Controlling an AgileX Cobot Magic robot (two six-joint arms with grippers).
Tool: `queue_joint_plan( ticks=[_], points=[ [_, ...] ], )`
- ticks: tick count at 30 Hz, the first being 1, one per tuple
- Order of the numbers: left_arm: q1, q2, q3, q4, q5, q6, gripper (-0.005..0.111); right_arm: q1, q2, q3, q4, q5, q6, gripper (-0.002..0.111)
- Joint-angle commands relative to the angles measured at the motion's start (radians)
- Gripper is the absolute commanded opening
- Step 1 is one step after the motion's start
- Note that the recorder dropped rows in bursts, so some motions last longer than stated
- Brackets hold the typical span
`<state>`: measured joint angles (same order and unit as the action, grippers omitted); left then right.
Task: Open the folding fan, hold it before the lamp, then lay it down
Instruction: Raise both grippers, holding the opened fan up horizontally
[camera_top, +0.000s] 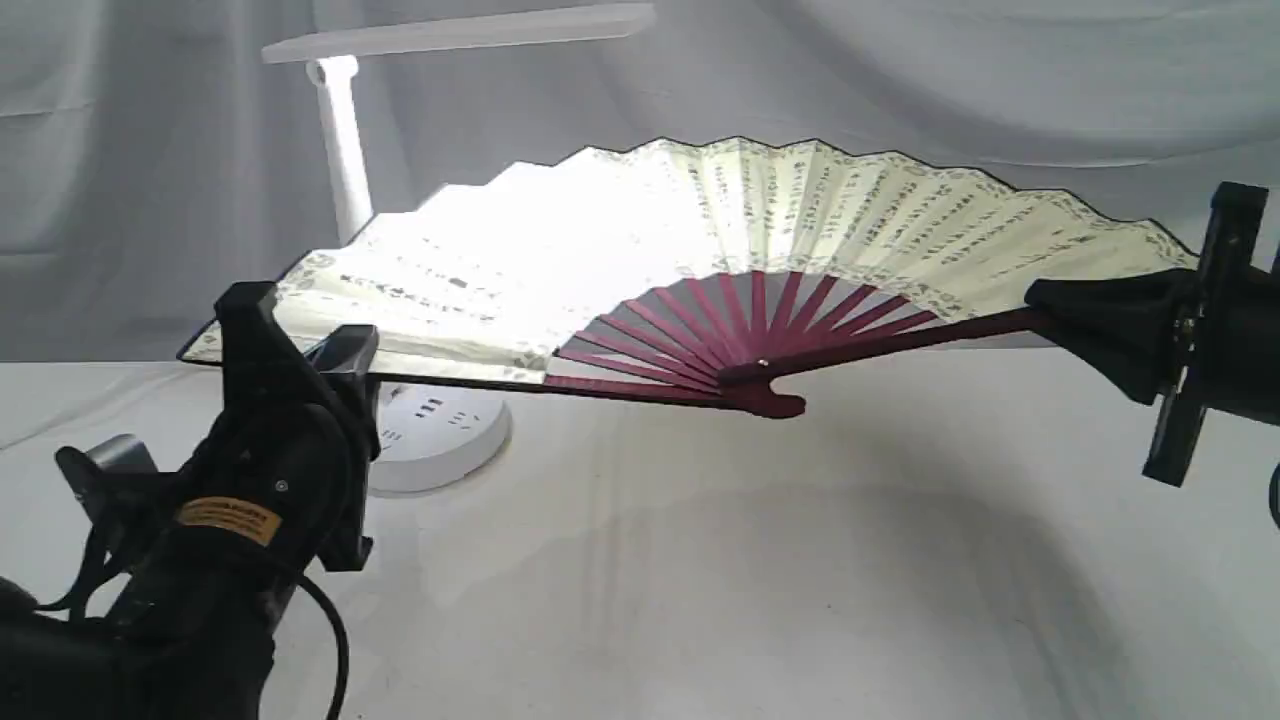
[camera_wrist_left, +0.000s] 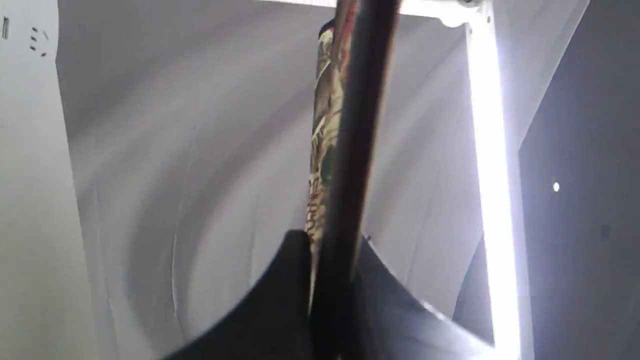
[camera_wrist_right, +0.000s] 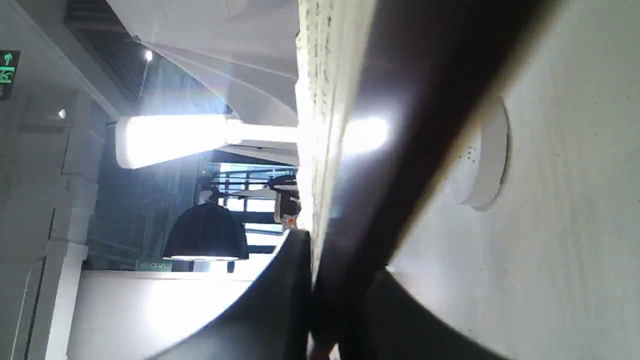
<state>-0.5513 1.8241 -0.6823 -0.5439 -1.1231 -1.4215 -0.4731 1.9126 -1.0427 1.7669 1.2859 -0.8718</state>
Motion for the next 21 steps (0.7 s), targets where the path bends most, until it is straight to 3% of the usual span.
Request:
queue_joint_plan(
  ticks=[1, 13, 21],
  points=[
    [0.029, -0.049, 0.015, -0.161, -0.098, -0.043, 0.000, 0.005, -0.026, -0.002, -0.022, -0.065, -0.045, 0.000],
    [0.059, -0.110, 0.015, -0.186, -0.098, -0.043, 0.000, 0.087, -0.110, -0.007, -0.022, -0.122, -0.022, 0.000],
    [0.095, -0.208, 0.015, -0.178, 0.022, -0.032, 0.000, 0.087, -0.195, -0.007, -0.022, -0.161, -0.004, 0.000]
  ],
)
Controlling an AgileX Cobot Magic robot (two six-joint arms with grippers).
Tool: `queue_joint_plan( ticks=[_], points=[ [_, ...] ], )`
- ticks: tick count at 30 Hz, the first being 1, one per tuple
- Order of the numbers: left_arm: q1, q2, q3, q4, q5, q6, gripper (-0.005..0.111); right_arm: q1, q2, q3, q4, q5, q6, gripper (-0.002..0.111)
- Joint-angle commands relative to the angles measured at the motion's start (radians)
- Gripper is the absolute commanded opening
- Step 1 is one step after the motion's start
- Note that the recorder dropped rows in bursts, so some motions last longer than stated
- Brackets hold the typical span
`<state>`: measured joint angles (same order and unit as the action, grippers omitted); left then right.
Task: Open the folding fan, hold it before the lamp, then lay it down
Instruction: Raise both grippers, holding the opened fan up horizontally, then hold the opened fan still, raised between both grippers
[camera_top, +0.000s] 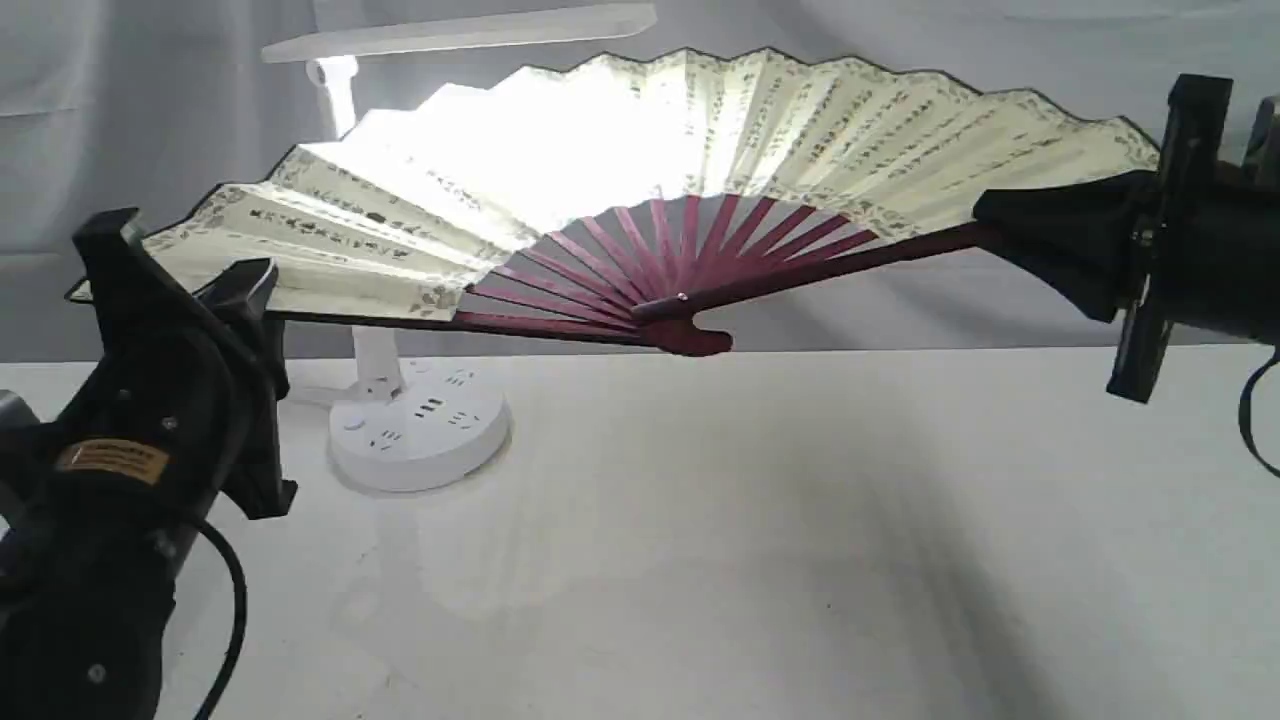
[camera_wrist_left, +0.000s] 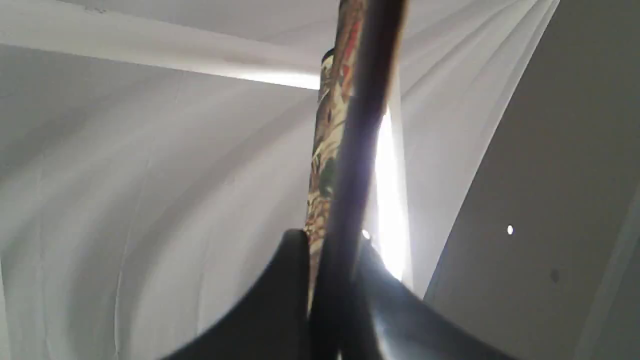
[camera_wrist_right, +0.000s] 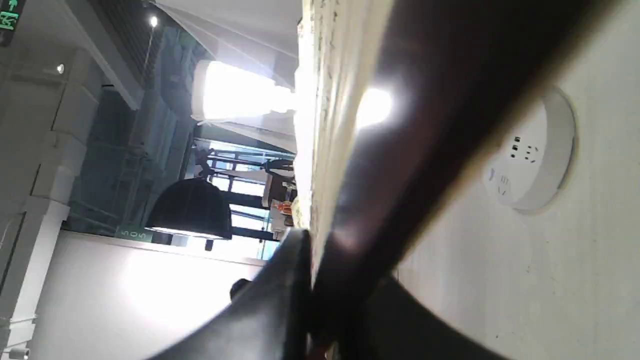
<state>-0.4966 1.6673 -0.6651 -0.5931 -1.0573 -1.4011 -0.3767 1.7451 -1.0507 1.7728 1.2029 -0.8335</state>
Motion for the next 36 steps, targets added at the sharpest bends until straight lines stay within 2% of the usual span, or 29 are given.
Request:
queue_joint_plan(
  ticks=[1, 4, 8, 15, 26, 36],
  points=[
    [0.050, -0.062, -0.002, -0.129, -0.008, -0.048, 0.000, -0.009, -0.033, 0.001, -0.028, -0.078, -0.030, 0.000],
    [0.068, -0.086, -0.002, -0.129, 0.056, 0.002, 0.000, -0.009, -0.043, 0.001, -0.028, -0.077, -0.020, 0.000],
    [0.069, -0.097, -0.004, -0.133, 0.033, 0.016, 0.000, -0.009, -0.044, 0.001, -0.028, -0.068, 0.012, 0.000],
    [0.139, -0.106, -0.004, -0.071, 0.093, 0.016, 0.000, 0.009, -0.044, 0.001, -0.028, -0.093, 0.035, 0.000],
    [0.148, -0.106, -0.004, -0.084, 0.086, 0.012, 0.000, 0.012, -0.044, -0.018, -0.028, -0.093, 0.046, 0.000],
    [0.194, -0.108, -0.004, -0.051, 0.097, 0.012, 0.000, 0.091, -0.042, -0.075, -0.028, -0.156, 0.083, 0.000]
  ],
)
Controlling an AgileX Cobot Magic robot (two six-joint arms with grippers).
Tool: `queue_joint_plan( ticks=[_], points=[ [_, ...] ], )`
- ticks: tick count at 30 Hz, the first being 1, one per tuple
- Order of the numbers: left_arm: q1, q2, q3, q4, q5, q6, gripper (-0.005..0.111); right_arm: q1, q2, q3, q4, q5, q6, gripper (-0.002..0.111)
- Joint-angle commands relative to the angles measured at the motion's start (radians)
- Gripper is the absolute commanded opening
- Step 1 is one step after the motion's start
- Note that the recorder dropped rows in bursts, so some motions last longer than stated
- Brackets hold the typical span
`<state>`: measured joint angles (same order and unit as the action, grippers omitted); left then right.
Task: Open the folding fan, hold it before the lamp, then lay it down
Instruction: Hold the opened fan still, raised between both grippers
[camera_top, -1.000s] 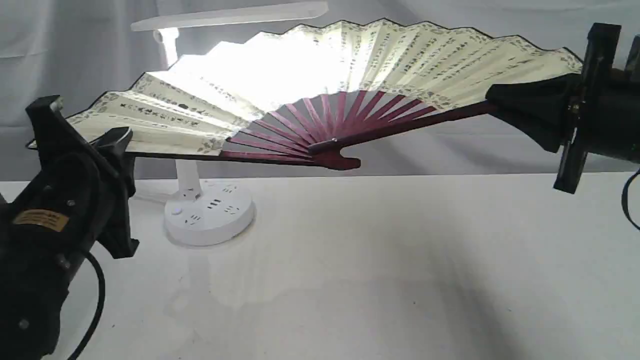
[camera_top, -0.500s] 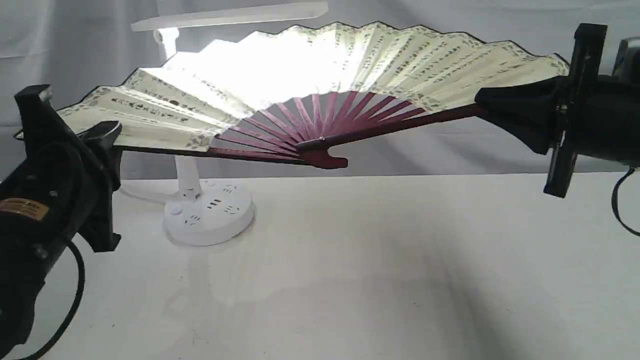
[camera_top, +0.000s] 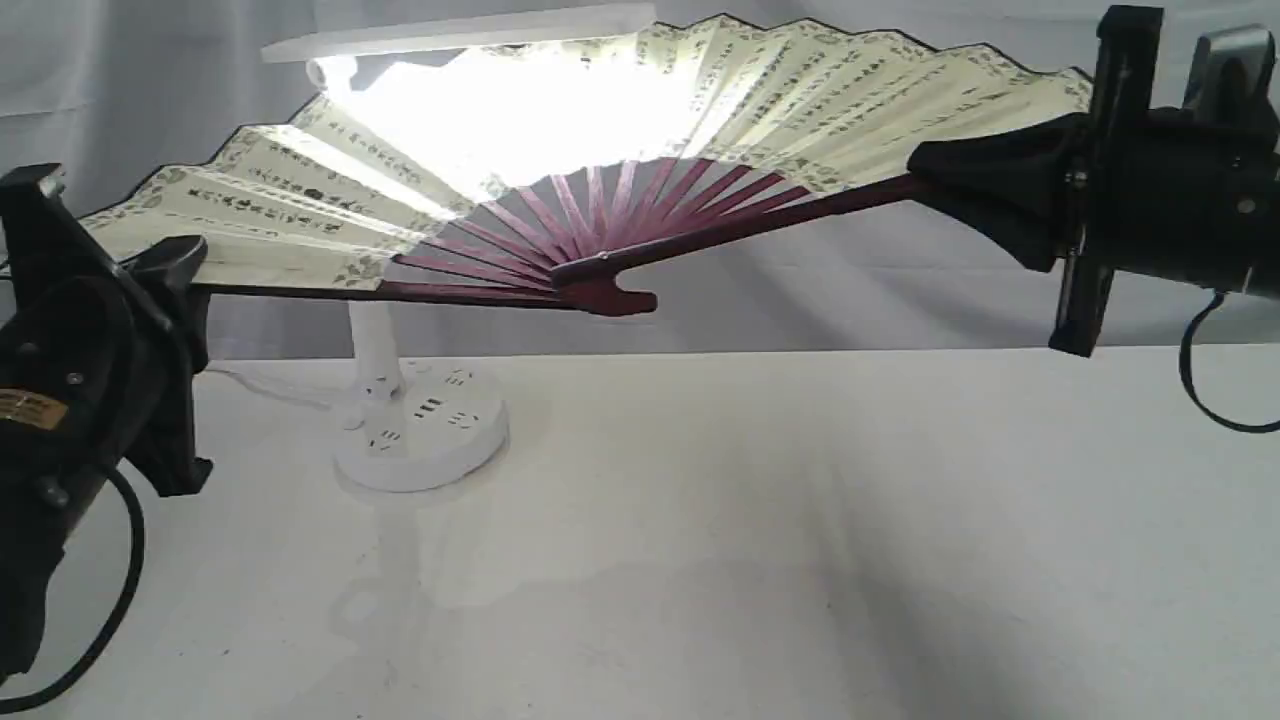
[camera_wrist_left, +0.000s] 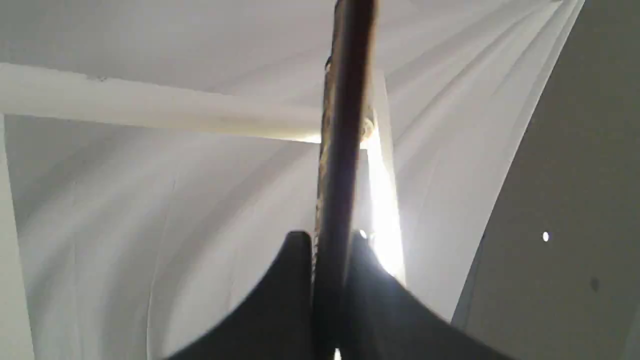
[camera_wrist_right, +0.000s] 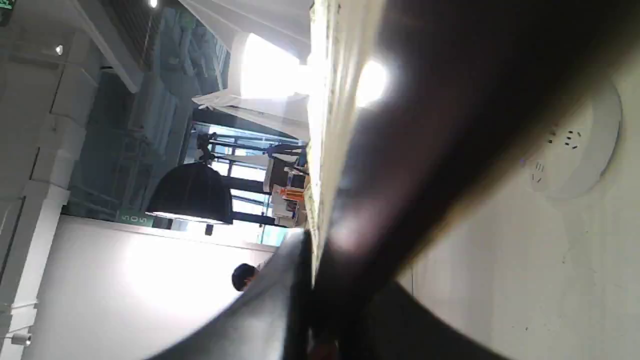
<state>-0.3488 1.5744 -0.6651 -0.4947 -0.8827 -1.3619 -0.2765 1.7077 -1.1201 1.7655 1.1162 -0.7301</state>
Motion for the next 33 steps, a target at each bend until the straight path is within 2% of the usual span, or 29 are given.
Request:
queue_joint_plan(
  ticks=[1, 33],
  points=[
    [0.046, -0.015, -0.004, -0.149, -0.077, -0.027, 0.000, -0.004, -0.004, -0.005, -0.021, -0.070, -0.023, 0.000],
    [0.060, -0.015, -0.004, -0.130, -0.078, -0.027, 0.000, -0.002, -0.004, -0.005, -0.021, -0.033, -0.015, 0.000]
  ],
)
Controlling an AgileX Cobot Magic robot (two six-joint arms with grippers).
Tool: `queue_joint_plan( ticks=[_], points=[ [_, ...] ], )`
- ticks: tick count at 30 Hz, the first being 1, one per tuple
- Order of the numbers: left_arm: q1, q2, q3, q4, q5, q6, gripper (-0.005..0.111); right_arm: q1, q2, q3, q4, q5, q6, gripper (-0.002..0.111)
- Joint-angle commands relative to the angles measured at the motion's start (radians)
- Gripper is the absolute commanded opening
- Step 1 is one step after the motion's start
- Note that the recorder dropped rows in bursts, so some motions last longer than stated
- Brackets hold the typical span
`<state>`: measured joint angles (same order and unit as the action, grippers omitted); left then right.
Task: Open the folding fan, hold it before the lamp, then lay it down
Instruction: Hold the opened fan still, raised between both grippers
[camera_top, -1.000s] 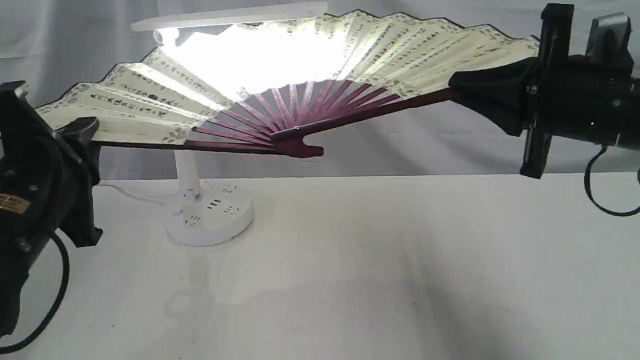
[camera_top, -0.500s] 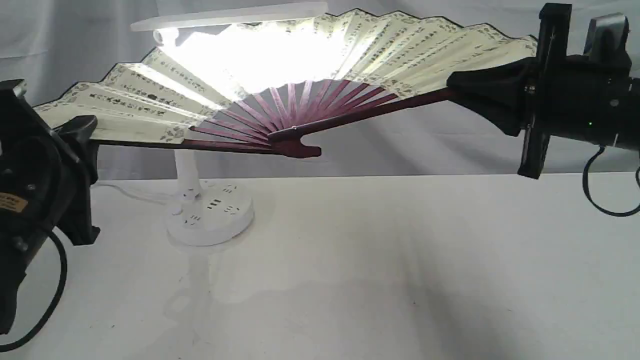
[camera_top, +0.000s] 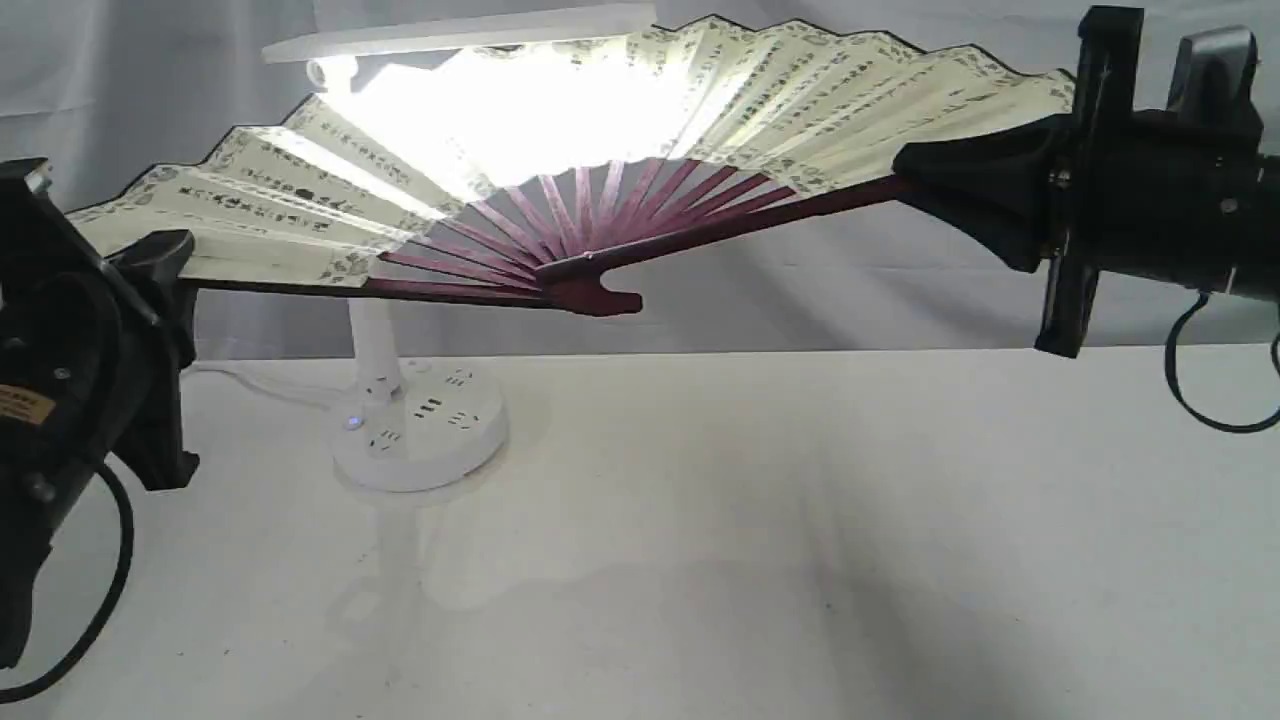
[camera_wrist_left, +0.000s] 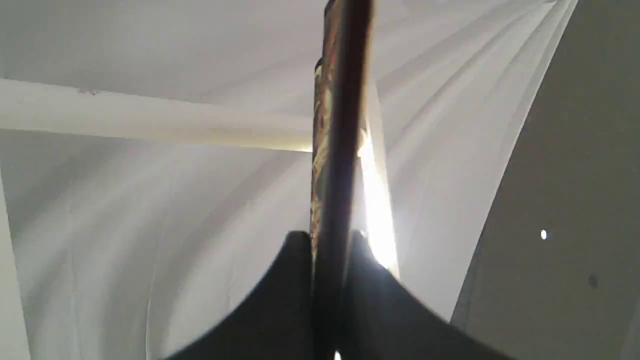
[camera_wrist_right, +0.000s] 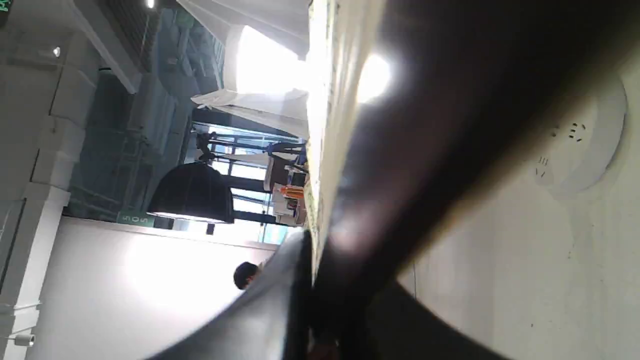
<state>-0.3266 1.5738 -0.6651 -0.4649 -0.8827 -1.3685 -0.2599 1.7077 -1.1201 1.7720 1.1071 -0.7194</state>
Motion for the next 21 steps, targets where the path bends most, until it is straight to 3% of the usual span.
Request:
queue_joint_plan(
  ticks=[1, 15, 21],
  points=[
    [0.038, -0.014, -0.004, -0.159, -0.078, -0.021, 0.000, -0.018, -0.004, -0.005, -0.028, -0.024, -0.026, 0.000],
    [0.038, -0.016, -0.003, -0.137, -0.078, -0.021, 0.000, -0.018, -0.004, -0.005, -0.028, -0.004, -0.013, 0.000],
    [0.038, -0.074, -0.001, -0.130, 0.033, -0.016, 0.000, -0.018, -0.004, -0.005, -0.028, 0.014, -0.013, 0.000]
  ],
)
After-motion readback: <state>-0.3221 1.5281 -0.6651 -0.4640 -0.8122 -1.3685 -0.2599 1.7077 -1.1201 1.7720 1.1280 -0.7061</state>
